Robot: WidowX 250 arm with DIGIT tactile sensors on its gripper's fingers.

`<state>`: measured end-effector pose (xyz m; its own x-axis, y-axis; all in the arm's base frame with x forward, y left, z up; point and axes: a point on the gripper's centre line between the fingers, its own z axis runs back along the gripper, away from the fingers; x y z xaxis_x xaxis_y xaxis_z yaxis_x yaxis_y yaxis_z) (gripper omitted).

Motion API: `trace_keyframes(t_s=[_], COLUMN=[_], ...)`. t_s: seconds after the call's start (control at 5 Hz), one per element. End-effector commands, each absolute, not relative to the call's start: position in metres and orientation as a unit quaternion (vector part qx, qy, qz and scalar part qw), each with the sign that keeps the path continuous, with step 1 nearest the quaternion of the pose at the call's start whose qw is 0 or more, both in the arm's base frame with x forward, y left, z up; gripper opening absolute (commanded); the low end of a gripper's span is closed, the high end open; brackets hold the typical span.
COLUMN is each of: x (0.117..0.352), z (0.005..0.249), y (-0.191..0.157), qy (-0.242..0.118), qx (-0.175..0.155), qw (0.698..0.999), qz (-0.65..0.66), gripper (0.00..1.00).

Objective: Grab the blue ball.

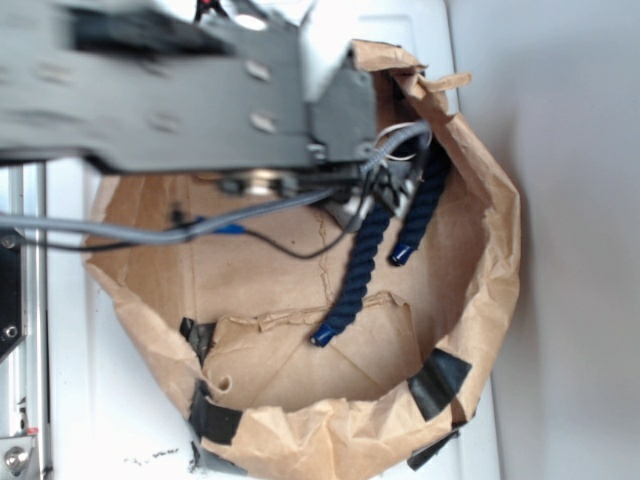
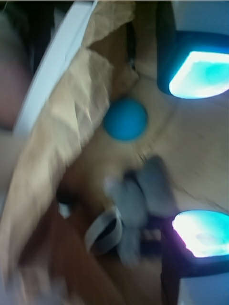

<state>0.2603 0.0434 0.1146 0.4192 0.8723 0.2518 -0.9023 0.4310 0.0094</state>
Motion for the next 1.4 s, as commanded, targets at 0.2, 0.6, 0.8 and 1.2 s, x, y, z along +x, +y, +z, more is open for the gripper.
trace_keyframes(t_s=[0.2,0.6,0.8,1.2], x=[0.261,0.254,0.24,0.249], z=[0.131,0.107,0.099,0.071], y=[0.051,0.071,0.071,0.064], qy=[-0.123,-0.12,-0.128,-0.147], qx=[0.064,0.108,0.096,0.087], qw=[0.839,0.761,0.748,0.713], qz=[0.526,0.628,0.644,0.681], gripper=[1.0,1.0,1.0,1.0])
